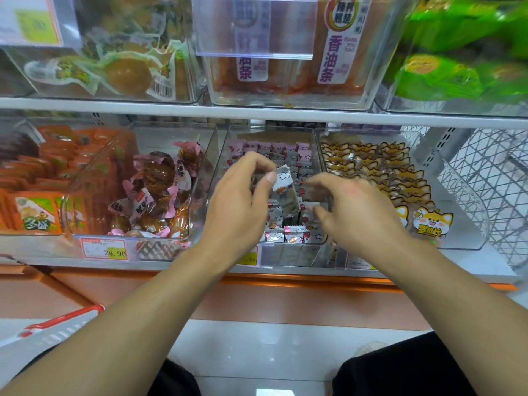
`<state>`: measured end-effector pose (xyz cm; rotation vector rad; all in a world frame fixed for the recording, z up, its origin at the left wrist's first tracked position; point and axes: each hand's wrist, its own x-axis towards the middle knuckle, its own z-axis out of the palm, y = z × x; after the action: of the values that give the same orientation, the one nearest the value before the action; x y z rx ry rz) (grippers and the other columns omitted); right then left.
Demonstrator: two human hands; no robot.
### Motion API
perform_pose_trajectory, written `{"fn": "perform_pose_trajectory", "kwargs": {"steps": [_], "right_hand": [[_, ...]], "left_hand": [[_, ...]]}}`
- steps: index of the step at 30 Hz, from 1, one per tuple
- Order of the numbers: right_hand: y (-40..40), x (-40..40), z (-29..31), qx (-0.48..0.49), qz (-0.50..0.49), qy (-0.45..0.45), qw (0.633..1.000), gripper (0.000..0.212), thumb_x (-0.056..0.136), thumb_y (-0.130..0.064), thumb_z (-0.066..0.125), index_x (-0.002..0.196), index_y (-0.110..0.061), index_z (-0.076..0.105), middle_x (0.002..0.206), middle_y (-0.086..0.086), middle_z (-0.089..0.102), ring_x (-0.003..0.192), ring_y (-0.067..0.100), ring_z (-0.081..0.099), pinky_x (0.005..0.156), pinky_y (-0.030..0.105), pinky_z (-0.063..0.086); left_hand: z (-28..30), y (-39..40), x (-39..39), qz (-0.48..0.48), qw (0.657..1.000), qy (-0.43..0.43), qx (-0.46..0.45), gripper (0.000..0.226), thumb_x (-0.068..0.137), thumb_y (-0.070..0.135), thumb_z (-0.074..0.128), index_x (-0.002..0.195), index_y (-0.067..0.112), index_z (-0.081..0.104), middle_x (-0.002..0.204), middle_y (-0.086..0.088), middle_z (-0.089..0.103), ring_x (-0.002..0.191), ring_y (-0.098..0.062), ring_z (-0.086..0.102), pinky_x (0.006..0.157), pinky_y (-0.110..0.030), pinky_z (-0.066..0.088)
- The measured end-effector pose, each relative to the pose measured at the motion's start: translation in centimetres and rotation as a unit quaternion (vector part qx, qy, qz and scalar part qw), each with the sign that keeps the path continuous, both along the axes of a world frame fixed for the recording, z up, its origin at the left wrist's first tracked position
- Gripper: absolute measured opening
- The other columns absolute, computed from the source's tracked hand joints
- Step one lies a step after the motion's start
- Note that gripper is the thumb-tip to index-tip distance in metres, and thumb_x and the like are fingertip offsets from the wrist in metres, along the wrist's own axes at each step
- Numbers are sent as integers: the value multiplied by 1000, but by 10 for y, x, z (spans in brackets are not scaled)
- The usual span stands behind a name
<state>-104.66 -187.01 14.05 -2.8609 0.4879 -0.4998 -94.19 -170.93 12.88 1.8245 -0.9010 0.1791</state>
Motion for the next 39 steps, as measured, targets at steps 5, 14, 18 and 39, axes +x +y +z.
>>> {"fn": "perform_pose_trajectory", "kwargs": {"steps": [5,14,18,39], "right_hand": [[9,-4,1,214,138,-67,965,75,75,-39,86,140,-46,48,114,-27,62,101,-4,63,89,21,49],[28,1,2,666,70,-174,722,31,93,-6,70,120,-11,55,98,12,77,88,27,75,73,34,63],[30,0,1,727,9,-158,668,25,96,-15,67,119,-7,59,97,15,78,77,24,74,71,31,63],[9,1,2,785,-60,-160,595,31,96,-11,65,122,5,60,116,24,71,87,29,77,67,28,62]], "left_hand": [[9,14,-10,-31,998,-28,-39,6,99,15,60,98,20,64,106,8,65,107,-11,61,92,-25,47],[7,26,-15,-54,964,259,-17,47,80,52,65,116,22,61,102,7,73,88,-1,67,79,-18,50],[0,29,-13,-94,929,354,-54,43,75,30,77,113,12,67,99,-5,78,79,-15,75,68,-20,56],[-11,29,-3,-47,821,514,-243,16,95,21,63,80,18,57,85,3,77,88,-24,77,63,-23,58]]}}
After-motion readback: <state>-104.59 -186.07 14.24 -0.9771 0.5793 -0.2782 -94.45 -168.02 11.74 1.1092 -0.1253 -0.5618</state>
